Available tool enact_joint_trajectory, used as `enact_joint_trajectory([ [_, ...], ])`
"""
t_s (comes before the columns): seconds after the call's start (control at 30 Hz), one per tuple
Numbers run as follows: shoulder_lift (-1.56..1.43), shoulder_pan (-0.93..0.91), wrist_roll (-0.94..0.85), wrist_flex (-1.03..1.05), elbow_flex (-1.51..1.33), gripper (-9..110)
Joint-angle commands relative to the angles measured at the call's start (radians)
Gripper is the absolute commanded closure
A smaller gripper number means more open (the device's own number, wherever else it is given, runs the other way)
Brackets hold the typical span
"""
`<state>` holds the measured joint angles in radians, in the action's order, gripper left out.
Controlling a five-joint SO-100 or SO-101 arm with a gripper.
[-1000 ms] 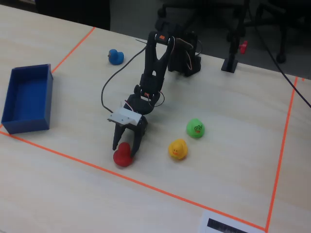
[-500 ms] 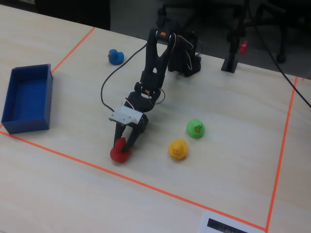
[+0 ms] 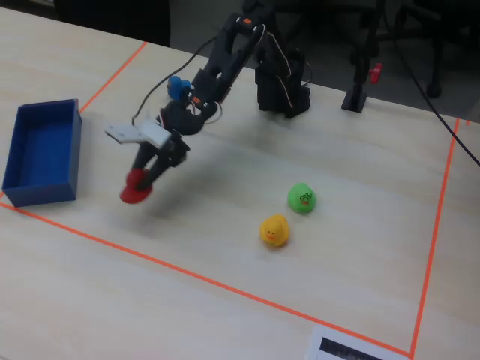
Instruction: Grasp red duck and put it into box.
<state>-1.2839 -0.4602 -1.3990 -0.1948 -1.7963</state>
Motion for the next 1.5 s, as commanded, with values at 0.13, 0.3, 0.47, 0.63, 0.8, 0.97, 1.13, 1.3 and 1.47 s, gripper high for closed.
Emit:
enact_joint_trajectory([
  [0.13, 0.115, -0.206, 0.028, 0.078, 0.373, 101],
  [0.3, 0.244, -0.298, 0.02, 0.143, 0.594, 101],
  [0.47, 0.328, -0.357, 0.012, 0.172, 0.71, 101],
  [0.63, 0.439, -0.385, -0.012, 0.175, 0.811, 101],
  [0.8, 0.565, -0.391, -0.044, 0.149, 0.905, 101],
  [0.97, 0.687, -0.388, -0.057, 0.144, 1.052, 101],
  [1.13, 0.756, -0.382, -0.041, 0.163, 1.161, 100],
  [1.3, 0.756, -0.391, 0.032, 0.192, 1.184, 86],
  [1.47, 0.749, -0.397, 0.064, 0.241, 1.21, 74],
])
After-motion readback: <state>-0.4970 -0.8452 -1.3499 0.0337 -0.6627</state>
